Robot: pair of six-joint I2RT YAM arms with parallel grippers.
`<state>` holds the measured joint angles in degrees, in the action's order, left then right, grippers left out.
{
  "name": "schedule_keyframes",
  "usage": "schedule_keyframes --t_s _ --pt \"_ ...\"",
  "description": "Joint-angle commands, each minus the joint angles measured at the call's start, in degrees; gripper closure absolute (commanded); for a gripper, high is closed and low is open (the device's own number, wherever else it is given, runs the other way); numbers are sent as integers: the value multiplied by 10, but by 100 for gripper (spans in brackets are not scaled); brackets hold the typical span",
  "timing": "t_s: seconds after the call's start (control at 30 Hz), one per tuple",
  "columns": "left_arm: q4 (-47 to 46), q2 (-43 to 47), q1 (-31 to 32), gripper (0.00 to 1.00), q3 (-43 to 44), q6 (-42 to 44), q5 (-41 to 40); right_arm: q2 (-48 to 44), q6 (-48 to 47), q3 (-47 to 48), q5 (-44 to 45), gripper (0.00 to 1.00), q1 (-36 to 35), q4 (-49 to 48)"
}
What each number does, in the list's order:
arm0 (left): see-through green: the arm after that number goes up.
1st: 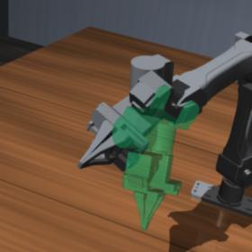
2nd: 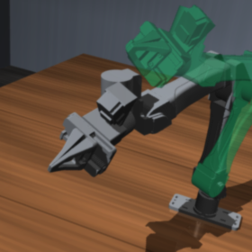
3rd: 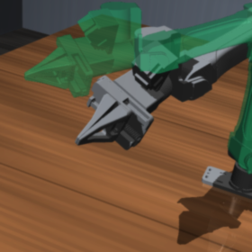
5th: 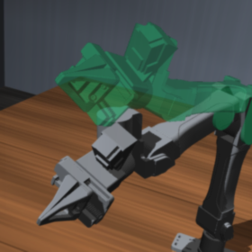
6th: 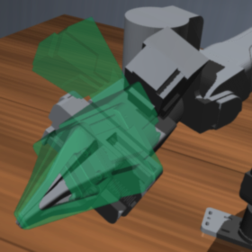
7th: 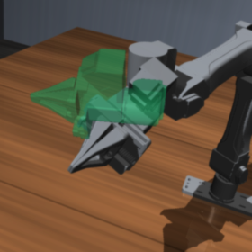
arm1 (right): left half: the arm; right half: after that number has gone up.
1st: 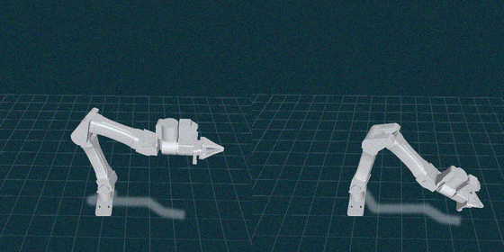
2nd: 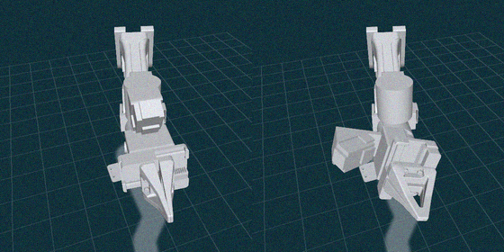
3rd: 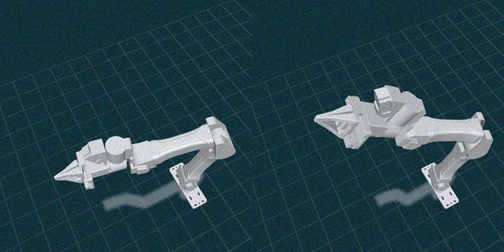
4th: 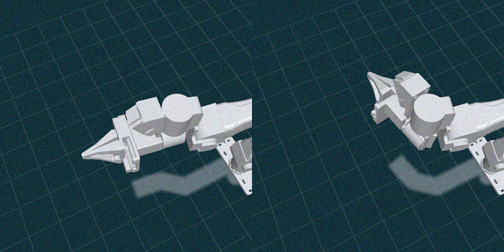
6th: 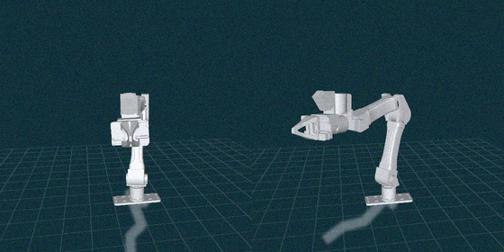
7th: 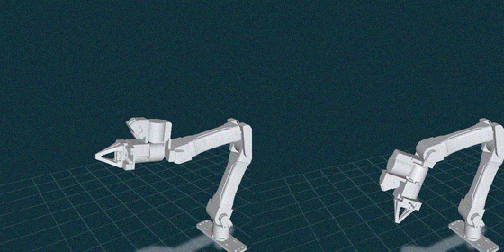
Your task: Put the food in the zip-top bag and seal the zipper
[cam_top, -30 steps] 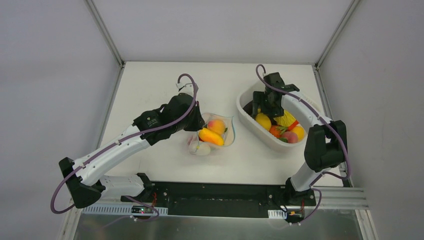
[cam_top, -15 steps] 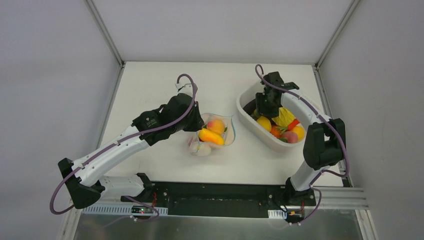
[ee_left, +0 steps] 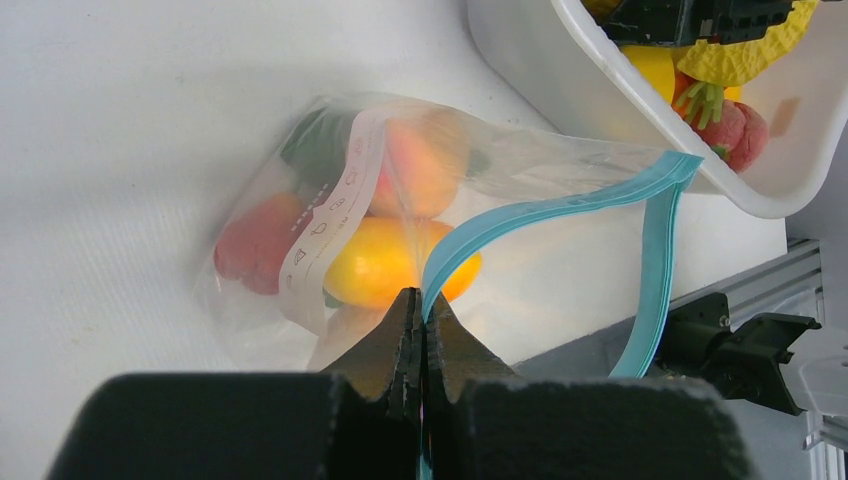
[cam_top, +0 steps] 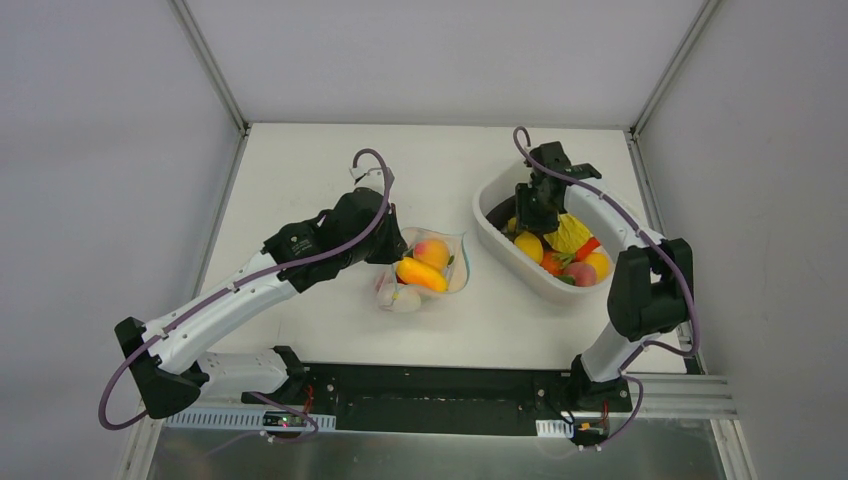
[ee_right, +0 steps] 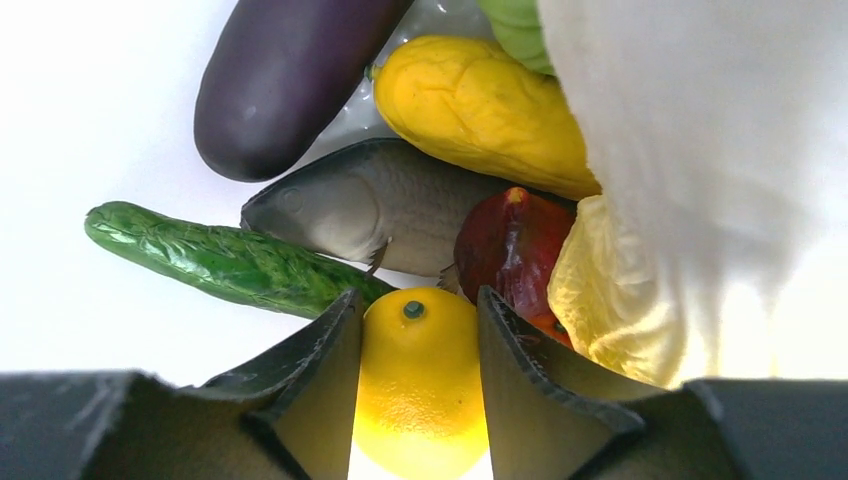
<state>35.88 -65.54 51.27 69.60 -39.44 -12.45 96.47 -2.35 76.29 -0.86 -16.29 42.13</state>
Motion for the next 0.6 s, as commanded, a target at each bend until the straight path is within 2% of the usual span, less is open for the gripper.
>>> schedule_keyframes --t_s 0.0,0.3,0.33,0.47,0.57 --pt "-10 14 -8 100 1 2 -9 -49 18 11 -8 69 13 -12" --pt "-15 -2 -7 100 9 2 1 -102 39 -15 -22 68 23 -69" --pt "-15 -3 -8 100 11 3 4 -100 37 -13 -21 63 25 -62" --pt "-14 -3 -8 100 10 2 7 -85 36 -6 0 31 26 -29" --pt "-13 -3 -7 100 11 4 6 -67 32 -5 -15 22 25 -6"
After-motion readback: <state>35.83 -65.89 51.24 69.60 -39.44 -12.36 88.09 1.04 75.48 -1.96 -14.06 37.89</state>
